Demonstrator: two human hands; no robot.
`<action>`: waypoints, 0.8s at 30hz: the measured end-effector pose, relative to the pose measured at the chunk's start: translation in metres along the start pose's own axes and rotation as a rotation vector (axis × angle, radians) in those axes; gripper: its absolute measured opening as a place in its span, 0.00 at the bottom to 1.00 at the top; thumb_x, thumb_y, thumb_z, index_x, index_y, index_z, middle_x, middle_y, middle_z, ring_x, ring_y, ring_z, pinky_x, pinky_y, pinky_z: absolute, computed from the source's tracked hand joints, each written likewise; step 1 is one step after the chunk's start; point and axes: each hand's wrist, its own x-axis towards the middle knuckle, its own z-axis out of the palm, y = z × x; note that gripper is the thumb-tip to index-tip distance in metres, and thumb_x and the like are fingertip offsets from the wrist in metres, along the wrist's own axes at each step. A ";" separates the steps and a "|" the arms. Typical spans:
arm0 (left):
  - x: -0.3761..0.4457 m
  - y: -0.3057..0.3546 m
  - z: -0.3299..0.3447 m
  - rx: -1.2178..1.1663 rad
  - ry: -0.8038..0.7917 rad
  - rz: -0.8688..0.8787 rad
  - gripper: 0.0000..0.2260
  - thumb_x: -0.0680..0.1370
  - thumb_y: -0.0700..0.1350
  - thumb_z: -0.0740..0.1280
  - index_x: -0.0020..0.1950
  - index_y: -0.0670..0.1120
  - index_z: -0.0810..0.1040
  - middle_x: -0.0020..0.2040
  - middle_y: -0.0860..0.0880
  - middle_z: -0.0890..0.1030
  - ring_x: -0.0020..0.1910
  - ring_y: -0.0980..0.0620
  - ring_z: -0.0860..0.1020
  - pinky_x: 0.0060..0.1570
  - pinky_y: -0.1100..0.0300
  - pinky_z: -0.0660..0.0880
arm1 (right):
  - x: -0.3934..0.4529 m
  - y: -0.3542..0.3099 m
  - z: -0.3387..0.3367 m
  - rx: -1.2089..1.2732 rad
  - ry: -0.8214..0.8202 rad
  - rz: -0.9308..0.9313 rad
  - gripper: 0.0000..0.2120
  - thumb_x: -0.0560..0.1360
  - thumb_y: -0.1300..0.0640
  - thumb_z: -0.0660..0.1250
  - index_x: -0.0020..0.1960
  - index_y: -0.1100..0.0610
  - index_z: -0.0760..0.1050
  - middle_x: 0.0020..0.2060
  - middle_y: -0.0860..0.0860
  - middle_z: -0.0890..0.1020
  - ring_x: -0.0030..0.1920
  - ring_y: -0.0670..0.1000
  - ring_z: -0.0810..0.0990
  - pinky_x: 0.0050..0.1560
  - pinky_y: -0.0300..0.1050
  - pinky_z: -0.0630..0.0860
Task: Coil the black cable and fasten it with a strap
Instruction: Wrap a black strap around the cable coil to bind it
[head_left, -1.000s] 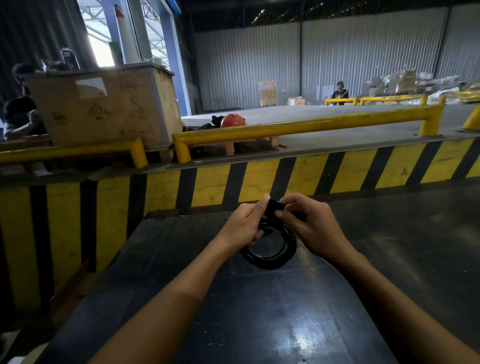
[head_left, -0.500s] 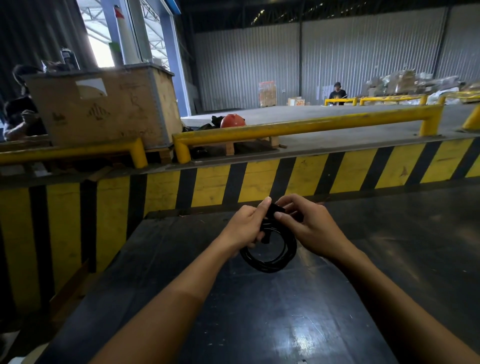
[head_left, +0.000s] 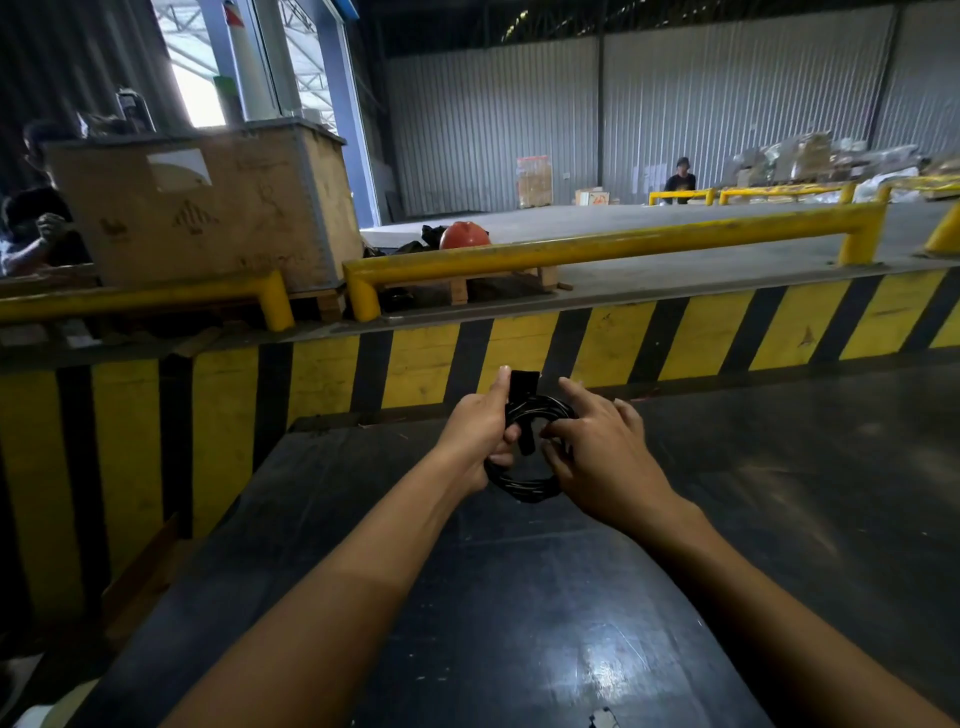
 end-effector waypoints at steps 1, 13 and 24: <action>0.000 0.000 0.001 -0.013 0.003 -0.011 0.21 0.78 0.60 0.57 0.37 0.45 0.72 0.21 0.51 0.69 0.17 0.57 0.62 0.16 0.66 0.57 | 0.001 0.000 0.003 0.025 -0.032 0.032 0.10 0.77 0.51 0.61 0.48 0.51 0.81 0.76 0.56 0.60 0.74 0.55 0.60 0.72 0.60 0.51; 0.003 -0.010 0.003 0.033 -0.012 0.037 0.21 0.78 0.60 0.58 0.37 0.44 0.73 0.22 0.52 0.70 0.18 0.57 0.64 0.16 0.66 0.59 | 0.001 -0.001 -0.001 0.479 -0.088 0.138 0.09 0.75 0.51 0.67 0.36 0.43 0.76 0.69 0.51 0.67 0.68 0.50 0.67 0.65 0.51 0.67; 0.000 -0.034 0.013 0.402 0.138 0.474 0.23 0.79 0.56 0.60 0.38 0.37 0.78 0.26 0.49 0.74 0.24 0.55 0.72 0.26 0.58 0.68 | 0.000 0.012 0.000 0.591 0.079 0.147 0.08 0.76 0.53 0.66 0.42 0.53 0.81 0.61 0.51 0.75 0.65 0.46 0.71 0.56 0.40 0.69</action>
